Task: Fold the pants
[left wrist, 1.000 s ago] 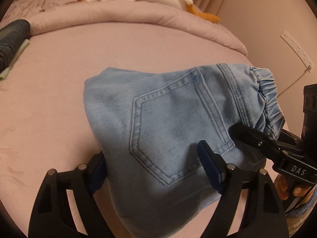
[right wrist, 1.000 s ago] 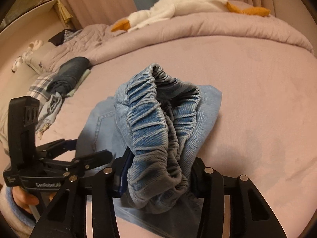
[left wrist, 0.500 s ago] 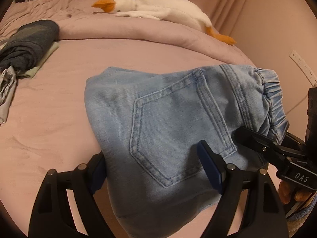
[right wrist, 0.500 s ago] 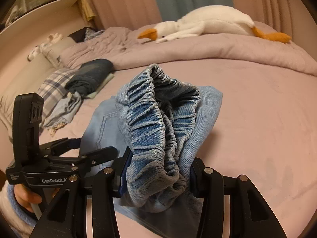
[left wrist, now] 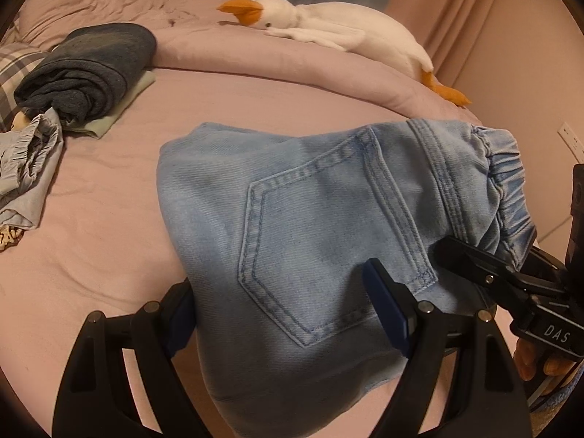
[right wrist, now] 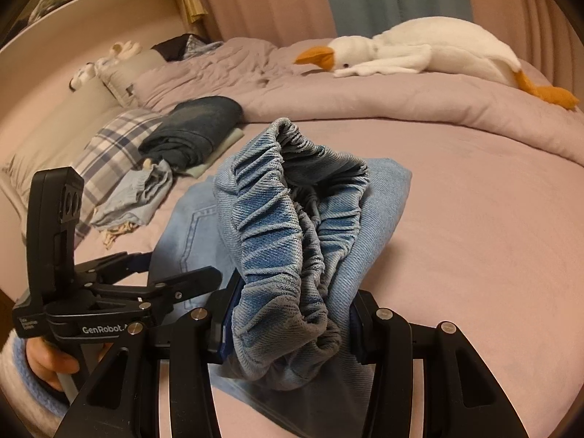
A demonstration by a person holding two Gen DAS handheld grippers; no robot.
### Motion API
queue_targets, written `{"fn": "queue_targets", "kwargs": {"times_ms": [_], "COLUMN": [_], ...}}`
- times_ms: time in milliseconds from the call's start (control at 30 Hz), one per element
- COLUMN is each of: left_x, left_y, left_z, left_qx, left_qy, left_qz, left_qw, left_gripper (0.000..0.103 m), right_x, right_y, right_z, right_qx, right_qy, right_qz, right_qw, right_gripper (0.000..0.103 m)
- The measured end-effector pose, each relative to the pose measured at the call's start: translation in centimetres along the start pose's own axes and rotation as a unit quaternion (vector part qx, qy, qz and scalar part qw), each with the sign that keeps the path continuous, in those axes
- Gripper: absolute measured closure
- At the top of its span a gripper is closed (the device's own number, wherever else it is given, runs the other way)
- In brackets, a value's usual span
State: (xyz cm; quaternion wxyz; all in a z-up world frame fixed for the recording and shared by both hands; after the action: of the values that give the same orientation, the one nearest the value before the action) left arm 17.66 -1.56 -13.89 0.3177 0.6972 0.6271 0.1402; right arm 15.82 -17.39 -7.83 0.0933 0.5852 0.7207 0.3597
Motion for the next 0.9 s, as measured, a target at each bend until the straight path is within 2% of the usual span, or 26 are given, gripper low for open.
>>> {"fn": "queue_targets", "kwargs": {"times_ms": [233, 433, 567, 667, 800, 900], "left_x": [2.0, 3.1, 3.5, 3.7, 4.0, 4.3], "left_y": [0.8, 0.5, -0.1, -0.4, -0.9, -1.8], "left_z": [1.2, 3.2, 4.3, 4.6, 4.7, 4.3], "left_qx": [0.006, 0.028, 0.043, 0.047, 0.053, 0.055], "left_qy": [0.009, 0.014, 0.037, 0.061, 0.085, 0.094], "left_qz": [-0.009, -0.013, -0.004, 0.012, 0.029, 0.027], "left_qw": [0.9999, 0.9994, 0.9984, 0.9969, 0.9945, 0.9937], "left_gripper": [0.021, 0.021, 0.019, 0.016, 0.006, 0.002], "right_x": [1.2, 1.2, 0.4, -1.0, -3.0, -3.7], "right_y": [1.2, 1.5, 0.9, 0.3, -0.5, -1.3], "right_z": [2.4, 4.2, 5.7, 7.1, 7.7, 7.3], "right_qx": [0.005, 0.014, 0.034, 0.058, 0.080, 0.089], "right_qy": [0.006, 0.008, 0.004, -0.002, -0.012, -0.014], "right_qz": [-0.009, -0.002, 0.013, 0.040, 0.086, 0.103], "right_qw": [1.000, 1.000, 0.999, 0.998, 0.993, 0.991], "right_gripper": [0.054, 0.054, 0.054, 0.051, 0.036, 0.032]}}
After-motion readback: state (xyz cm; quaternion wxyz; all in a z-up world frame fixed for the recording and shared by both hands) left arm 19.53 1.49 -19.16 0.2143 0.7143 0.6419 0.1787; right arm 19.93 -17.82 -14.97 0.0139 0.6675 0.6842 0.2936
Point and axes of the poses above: each gripper's, at about its wrist camera, not at the fingertips, and z roughly the way its jaws point, x to its left, y to its top, the point moved 8 cm from there along z, roughly the way its jaws point, and after that the axes turned 7 degrees about z, right-handed, at the moved point
